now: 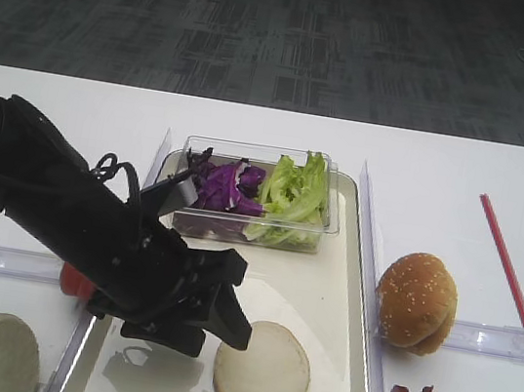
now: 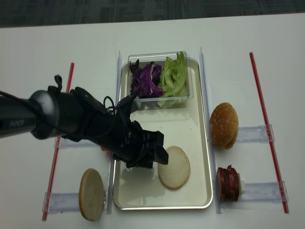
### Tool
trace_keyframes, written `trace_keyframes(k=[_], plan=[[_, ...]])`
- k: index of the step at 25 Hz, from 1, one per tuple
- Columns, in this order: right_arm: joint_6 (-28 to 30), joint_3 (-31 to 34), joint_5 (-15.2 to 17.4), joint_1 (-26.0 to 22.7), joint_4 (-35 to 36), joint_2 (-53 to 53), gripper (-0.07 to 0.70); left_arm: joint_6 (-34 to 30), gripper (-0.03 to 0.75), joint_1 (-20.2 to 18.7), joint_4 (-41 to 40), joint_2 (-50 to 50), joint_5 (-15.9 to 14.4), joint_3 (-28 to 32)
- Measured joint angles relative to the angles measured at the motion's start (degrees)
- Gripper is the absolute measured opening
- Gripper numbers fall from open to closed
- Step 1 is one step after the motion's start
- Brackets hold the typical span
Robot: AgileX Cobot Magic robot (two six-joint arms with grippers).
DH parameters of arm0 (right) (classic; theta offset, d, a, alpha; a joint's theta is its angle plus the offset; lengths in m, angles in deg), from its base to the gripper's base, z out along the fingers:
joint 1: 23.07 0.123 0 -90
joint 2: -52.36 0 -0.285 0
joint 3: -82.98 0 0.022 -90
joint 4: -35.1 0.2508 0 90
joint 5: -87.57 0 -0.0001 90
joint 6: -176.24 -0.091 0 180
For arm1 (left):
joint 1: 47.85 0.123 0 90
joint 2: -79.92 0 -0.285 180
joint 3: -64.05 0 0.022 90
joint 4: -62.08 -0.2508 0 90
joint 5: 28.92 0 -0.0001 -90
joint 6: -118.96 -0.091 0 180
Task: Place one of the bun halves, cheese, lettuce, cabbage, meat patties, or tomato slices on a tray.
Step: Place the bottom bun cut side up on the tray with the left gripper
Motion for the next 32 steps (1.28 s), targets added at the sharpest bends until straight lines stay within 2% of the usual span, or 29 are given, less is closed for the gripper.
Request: trace_keyframes(k=[7,13,21,26,32], plan=[[0.00,0.00,0.00,0.00,0.00,0.00,0.475,0.14,0.432,0.00,-1.10,0.00,-1.28,0.00],[0.00,0.00,0.00,0.00,0.00,0.00,0.475,5.54,0.433,0.00,-9.35,-0.13,-2.37,-2.27],[0.00,0.00,0.00,0.00,0.00,0.00,0.475,15.66,0.432,0.00,-22.62,-0.13,-8.71,-9.76],[0.00,0.00,0.00,0.00,0.00,0.00,0.475,23.02,0.432,0.00,-30.55,-0.13,-14.25,-14.01],[0.00,0.00,0.00,0.00,0.00,0.00,0.475,28.45,0.431,0.00,-38.10,-0.13,-19.92,-18.22]])
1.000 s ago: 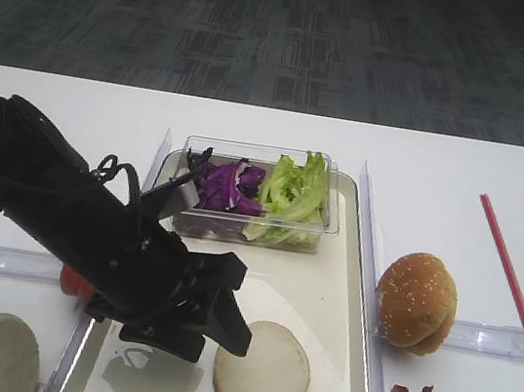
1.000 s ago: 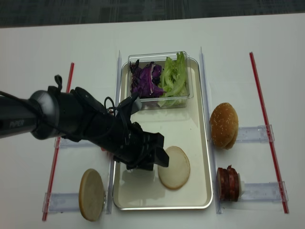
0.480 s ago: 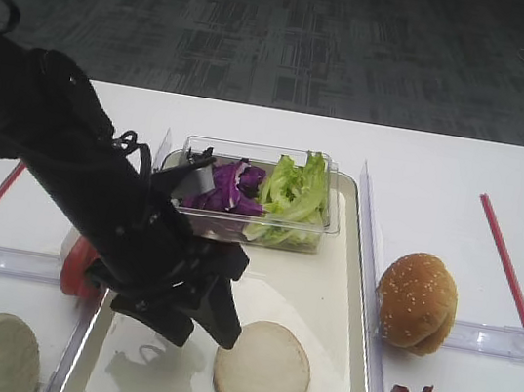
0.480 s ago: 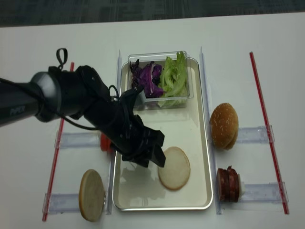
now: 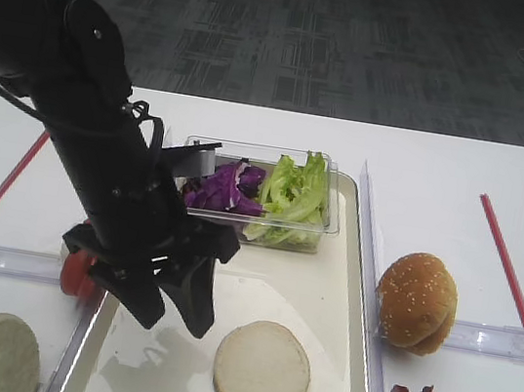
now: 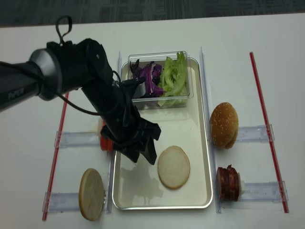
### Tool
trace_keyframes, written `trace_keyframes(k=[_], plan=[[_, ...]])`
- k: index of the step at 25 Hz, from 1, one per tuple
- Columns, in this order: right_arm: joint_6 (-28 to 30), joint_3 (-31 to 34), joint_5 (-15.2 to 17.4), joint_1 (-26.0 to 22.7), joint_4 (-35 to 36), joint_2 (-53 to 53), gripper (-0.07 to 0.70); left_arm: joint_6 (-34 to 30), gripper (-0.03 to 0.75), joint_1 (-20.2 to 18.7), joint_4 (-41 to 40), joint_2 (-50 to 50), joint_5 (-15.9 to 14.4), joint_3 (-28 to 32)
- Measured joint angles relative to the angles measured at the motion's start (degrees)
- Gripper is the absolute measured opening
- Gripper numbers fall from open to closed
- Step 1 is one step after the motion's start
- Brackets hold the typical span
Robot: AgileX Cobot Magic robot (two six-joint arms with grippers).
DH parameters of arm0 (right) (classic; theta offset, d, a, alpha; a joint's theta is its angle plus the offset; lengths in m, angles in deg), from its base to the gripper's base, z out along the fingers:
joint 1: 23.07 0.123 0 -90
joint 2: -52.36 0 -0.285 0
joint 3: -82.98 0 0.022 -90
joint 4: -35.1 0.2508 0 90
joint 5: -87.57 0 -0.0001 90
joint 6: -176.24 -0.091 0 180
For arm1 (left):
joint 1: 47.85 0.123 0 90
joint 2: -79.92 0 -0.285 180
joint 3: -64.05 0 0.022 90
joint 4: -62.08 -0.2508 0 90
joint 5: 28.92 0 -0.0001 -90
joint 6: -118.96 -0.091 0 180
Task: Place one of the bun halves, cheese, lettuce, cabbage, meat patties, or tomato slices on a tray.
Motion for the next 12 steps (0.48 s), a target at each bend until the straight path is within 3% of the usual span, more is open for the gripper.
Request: trace_keyframes(k=[5,12], plan=[[0.00,0.00,0.00,0.00,0.00,0.00,0.475,3.34,0.430,0.00,-5.51,0.00,-5.25,-4.10],[0.00,0.00,0.00,0.00,0.00,0.00,0.475,8.23,0.419,0.00,-12.26,-0.04,-6.36,-10.43]])
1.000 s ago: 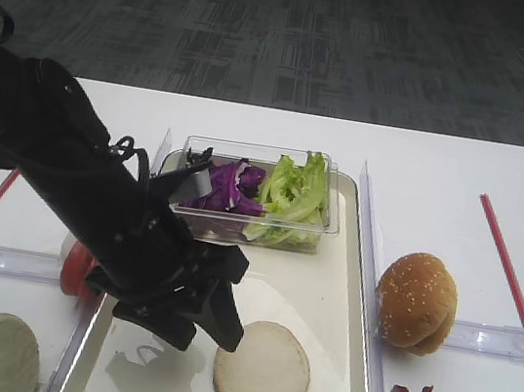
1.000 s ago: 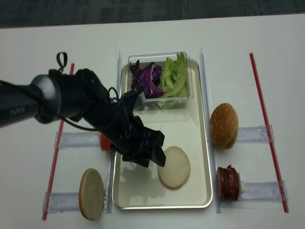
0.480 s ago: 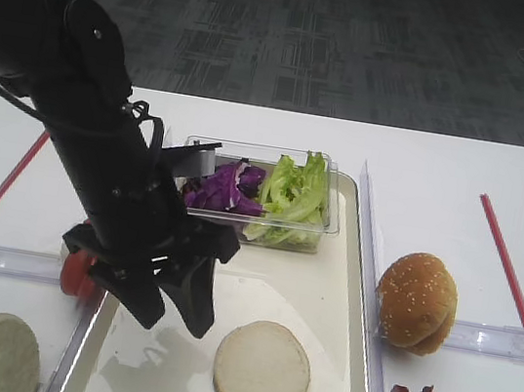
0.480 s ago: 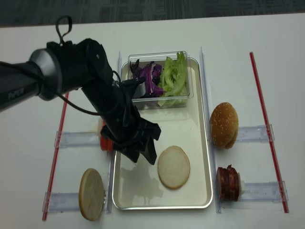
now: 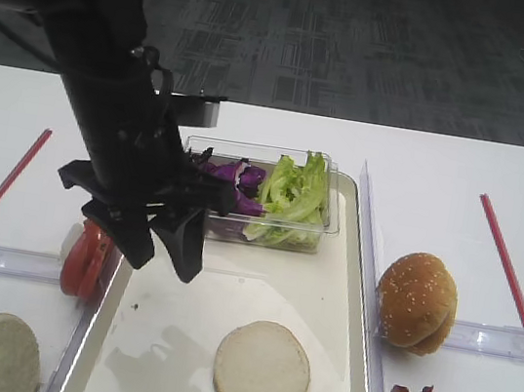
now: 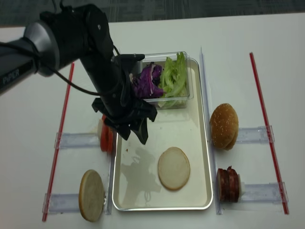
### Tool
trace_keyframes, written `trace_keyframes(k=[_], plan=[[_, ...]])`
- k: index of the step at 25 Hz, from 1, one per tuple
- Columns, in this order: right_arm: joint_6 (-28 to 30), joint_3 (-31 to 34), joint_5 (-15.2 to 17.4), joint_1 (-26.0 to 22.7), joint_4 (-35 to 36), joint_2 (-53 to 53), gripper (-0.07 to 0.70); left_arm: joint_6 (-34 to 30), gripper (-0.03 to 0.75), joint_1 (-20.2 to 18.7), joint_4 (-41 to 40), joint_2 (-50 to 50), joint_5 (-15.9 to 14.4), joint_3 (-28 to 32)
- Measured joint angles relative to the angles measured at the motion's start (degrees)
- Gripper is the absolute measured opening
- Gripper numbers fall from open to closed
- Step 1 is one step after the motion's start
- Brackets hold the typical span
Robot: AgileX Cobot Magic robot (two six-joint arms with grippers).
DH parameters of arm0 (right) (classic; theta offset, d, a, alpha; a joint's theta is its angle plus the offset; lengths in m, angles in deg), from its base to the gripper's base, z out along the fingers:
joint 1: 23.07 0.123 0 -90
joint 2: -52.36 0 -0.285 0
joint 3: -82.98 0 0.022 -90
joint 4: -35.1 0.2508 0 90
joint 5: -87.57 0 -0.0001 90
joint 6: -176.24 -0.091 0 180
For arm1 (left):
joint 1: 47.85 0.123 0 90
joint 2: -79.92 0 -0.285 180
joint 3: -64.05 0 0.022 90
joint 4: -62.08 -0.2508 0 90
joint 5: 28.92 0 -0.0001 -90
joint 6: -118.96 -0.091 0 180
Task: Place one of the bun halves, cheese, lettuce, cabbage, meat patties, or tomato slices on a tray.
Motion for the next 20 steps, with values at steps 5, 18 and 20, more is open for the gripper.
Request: trace_keyframes(k=[5,18,20], plan=[[0.00,0.00,0.00,0.00,0.00,0.00,0.475,0.72,0.412,0.00,-2.13,1.33,-0.26,-1.74],[0.00,0.00,0.00,0.00,0.00,0.00,0.475,5.39,0.410,0.00,-17.47,5.93,-0.92,-1.73],[0.00,0.00,0.00,0.00,0.00,0.00,0.475,5.80,0.410,0.48,-18.70,6.01,-1.03,-1.73]])
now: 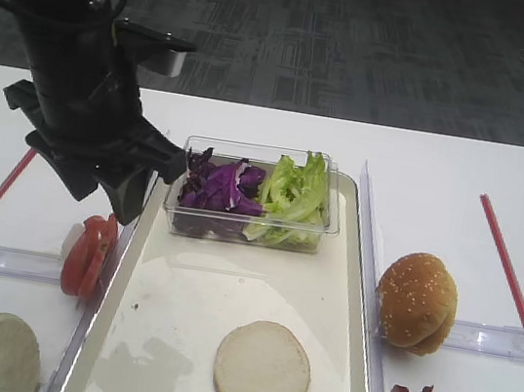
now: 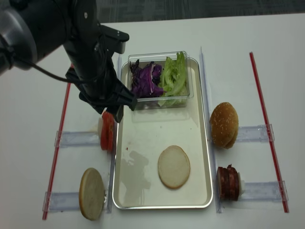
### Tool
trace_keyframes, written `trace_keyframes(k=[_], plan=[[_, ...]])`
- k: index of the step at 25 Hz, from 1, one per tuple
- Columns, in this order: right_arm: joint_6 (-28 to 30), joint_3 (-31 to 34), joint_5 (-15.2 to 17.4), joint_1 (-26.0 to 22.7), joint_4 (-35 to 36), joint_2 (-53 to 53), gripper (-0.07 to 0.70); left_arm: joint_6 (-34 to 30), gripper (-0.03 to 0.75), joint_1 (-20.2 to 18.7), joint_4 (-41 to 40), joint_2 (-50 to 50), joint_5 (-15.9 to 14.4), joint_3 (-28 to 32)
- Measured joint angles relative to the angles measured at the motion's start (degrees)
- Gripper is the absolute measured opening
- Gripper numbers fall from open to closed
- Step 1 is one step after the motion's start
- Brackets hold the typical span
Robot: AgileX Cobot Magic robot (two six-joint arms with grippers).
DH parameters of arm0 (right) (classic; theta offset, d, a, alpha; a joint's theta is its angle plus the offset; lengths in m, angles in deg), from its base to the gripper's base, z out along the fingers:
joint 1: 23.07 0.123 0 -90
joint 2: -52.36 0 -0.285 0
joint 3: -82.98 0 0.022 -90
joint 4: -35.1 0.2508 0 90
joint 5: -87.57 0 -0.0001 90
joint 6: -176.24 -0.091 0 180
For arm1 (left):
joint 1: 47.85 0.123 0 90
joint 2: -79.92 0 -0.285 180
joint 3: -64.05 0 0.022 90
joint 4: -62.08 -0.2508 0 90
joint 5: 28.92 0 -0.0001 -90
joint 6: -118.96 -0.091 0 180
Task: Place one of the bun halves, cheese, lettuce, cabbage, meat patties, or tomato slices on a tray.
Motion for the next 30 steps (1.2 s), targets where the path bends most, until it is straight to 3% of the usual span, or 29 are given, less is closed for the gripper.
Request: trace_keyframes(k=[5,20,30], plan=[[0.00,0.00,0.00,0.00,0.00,0.00,0.475,0.10,0.410,3.86,-0.70,0.00,0.00,0.00],[-0.29,0.00,0.00,0.00,0.00,0.00,0.475,-0.10,0.410,22.23,-1.36,0.00,0.00,0.00],[-0.29,0.00,0.00,0.00,0.00,0.00,0.475,-0.46,0.410,24.18,-1.59,0.00,0.00,0.00]])
